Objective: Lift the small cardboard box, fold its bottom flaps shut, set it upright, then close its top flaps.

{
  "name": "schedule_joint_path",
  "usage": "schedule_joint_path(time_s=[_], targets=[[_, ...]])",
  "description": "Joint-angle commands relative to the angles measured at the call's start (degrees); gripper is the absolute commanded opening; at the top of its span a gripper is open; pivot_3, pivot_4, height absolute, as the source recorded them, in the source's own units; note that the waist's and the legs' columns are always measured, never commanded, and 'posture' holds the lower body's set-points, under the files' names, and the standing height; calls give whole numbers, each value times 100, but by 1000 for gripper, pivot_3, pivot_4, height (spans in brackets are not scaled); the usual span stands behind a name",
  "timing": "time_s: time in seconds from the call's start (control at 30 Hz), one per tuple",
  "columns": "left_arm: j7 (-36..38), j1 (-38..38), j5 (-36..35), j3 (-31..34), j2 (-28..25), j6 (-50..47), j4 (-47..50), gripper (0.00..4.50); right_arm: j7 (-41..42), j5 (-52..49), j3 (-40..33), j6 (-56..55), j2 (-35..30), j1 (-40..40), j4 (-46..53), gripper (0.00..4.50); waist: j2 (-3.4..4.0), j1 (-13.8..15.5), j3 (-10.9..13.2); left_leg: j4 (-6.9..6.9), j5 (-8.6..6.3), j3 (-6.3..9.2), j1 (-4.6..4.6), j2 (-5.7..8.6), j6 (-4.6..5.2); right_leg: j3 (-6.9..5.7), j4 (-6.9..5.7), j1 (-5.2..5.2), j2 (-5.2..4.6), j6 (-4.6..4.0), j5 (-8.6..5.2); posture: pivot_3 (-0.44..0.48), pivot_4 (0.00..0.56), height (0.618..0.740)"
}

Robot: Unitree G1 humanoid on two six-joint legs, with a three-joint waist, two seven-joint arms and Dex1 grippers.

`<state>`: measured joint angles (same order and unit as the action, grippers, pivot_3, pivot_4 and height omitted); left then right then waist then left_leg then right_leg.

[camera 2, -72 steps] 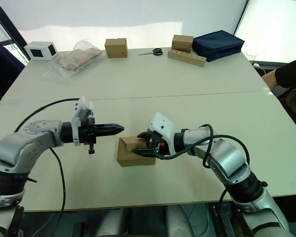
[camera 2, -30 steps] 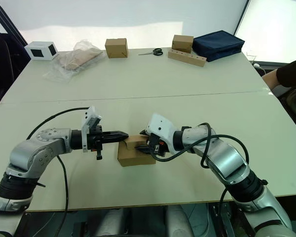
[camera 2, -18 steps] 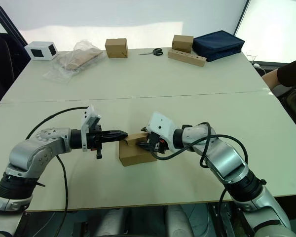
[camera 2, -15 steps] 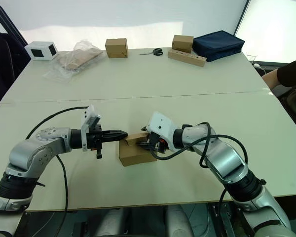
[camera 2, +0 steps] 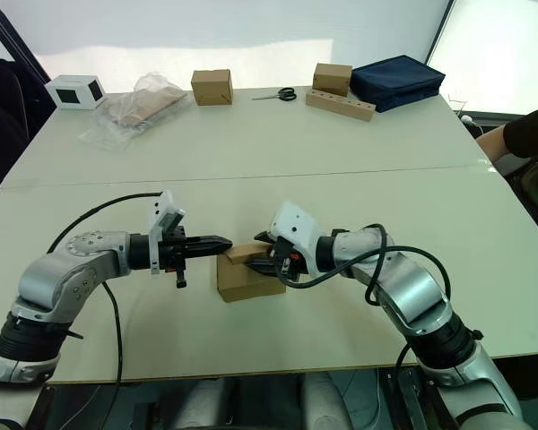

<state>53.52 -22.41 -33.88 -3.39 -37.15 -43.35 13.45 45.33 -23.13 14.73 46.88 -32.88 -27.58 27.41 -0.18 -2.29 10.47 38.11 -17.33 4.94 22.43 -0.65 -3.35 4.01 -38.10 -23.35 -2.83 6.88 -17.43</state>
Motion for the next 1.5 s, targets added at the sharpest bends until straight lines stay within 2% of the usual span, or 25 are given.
schedule_joint_path(time_s=[0.03, 0.47, 0.77, 1.5], targets=[[39, 56, 125, -65, -40, 100, 2, 0, 24, -292, -241, 67, 32, 4, 308, 2619, 0, 1, 0, 0, 0, 0, 0, 0, 0, 0, 0, 0, 0, 0, 0, 0, 150, 740], [92, 66, 179, -75, -57, 151, -12, 0, -80, -672, -22, 471, 72, 152, 558, 2619, 0, -2, 0, 0, 0, 0, 0, 0, 0, 0, 0, 0, 1, 0, 0, 0, 150, 740], [297, 46, 229, -128, -236, 157, 172, 0, -136, -370, 348, 517, -73, 119, 456, 2619, 0, -7, 0, 0, 0, 0, 0, 0, 0, 0, 0, -1, 1, 0, 0, 0, 150, 740], [300, 73, 348, -235, -224, 262, 225, 0, -175, -333, 309, 551, -31, 229, 394, 2619, 0, 8, -1, 0, 0, 0, 0, 0, 1, 0, 0, 2, 0, 0, 0, 0, 150, 740]])
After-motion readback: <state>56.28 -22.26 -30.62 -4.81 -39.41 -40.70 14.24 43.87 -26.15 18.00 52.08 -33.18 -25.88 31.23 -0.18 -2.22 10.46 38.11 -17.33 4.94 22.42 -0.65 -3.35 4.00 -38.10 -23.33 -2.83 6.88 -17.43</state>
